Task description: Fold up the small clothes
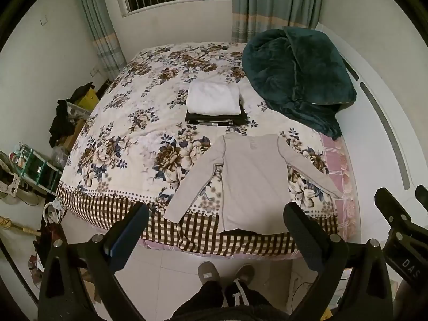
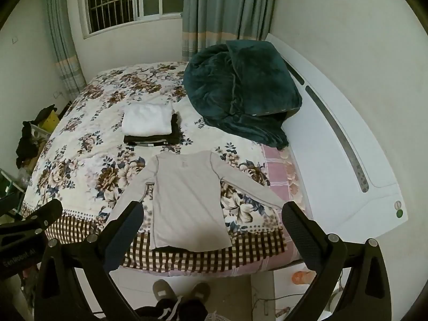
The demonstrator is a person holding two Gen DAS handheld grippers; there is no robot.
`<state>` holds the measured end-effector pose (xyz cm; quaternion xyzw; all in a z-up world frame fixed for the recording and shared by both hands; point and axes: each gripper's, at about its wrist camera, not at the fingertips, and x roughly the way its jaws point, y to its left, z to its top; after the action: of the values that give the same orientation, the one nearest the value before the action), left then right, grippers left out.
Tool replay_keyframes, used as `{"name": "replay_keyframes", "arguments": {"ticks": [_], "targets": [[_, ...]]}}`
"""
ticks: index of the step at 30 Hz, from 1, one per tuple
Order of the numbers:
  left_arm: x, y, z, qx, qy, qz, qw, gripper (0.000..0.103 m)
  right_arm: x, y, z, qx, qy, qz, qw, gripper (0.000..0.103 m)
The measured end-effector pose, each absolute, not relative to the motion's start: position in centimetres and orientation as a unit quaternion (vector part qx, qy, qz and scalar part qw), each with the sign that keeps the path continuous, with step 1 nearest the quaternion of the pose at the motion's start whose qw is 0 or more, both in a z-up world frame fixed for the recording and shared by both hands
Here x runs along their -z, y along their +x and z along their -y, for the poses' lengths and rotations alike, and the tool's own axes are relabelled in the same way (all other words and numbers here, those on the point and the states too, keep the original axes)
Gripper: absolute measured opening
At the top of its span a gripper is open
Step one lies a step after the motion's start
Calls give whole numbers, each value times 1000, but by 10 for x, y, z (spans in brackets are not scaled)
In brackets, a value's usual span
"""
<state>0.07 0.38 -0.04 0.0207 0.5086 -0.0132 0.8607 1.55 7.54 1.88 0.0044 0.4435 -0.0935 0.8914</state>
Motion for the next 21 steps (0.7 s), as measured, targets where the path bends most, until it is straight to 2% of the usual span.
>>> {"name": "replay_keyframes", "arguments": {"ticks": [21], "targets": [[-9,10,8,14,22,-505,862,103,-37,15,-91,91,4,-439,894,103]]}}
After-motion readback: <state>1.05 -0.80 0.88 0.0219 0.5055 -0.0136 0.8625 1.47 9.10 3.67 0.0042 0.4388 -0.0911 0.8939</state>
